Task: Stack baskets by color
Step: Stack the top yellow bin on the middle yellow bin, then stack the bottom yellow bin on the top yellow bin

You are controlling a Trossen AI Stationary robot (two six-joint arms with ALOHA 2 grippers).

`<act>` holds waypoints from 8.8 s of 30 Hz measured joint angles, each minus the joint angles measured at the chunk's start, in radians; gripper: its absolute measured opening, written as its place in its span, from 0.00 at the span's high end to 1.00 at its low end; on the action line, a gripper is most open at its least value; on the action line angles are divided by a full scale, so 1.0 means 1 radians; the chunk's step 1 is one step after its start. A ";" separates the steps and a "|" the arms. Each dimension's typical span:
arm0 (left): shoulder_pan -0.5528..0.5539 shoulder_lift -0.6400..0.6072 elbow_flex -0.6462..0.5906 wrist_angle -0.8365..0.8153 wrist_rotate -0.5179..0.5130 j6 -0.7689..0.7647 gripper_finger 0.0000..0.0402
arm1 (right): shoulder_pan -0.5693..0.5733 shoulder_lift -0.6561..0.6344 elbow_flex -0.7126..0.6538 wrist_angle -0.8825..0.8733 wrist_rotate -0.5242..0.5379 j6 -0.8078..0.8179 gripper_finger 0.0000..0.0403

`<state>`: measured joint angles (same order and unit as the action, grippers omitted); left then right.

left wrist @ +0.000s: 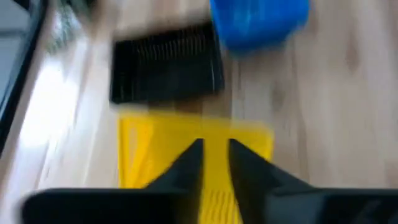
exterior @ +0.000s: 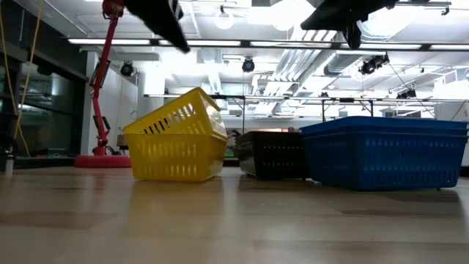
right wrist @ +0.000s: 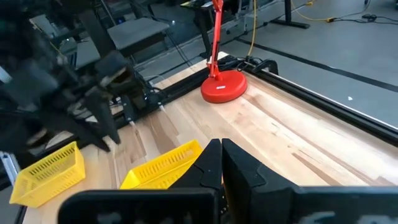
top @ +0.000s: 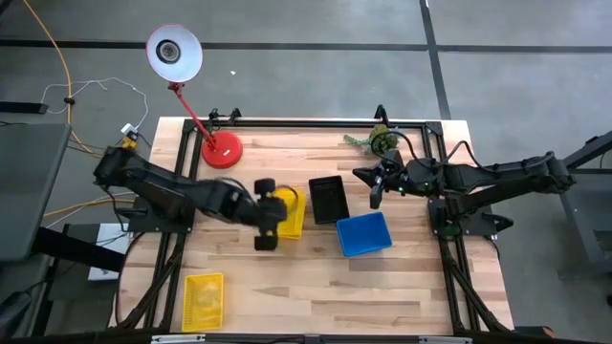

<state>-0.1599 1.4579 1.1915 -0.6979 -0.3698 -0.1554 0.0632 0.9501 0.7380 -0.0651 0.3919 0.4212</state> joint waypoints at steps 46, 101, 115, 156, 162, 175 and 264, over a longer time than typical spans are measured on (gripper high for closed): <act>0.256 -0.154 -0.478 0.876 0.357 -0.042 1.00 | -0.033 0.044 0.000 0.027 -0.004 -0.034 1.00; -0.763 -0.025 -0.479 -0.030 0.335 -0.961 0.97 | -0.033 0.043 0.000 -0.007 -0.006 -0.041 1.00; -0.490 -0.303 -0.248 -0.398 0.141 -0.619 1.00 | -0.033 0.043 0.000 -0.006 -0.005 -0.082 1.00; 0.401 0.060 -0.027 -0.110 0.246 0.482 1.00 | -0.033 0.043 0.000 0.047 0.027 -0.063 1.00; 0.393 0.092 -0.027 -0.103 0.250 0.533 1.00 | -0.033 0.043 0.000 0.046 0.027 -0.063 1.00; 0.346 0.200 -0.026 -0.064 0.257 0.750 1.00 | -0.033 0.044 0.000 -0.003 0.027 -0.058 1.00; 0.187 -0.198 -0.565 0.743 0.153 -0.246 1.00 | -0.033 0.044 0.000 -0.028 0.023 -0.062 1.00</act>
<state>0.0266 1.2601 0.6262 0.0452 -0.2167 -0.4014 0.0303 0.9939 0.7376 -0.0933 0.4149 0.3593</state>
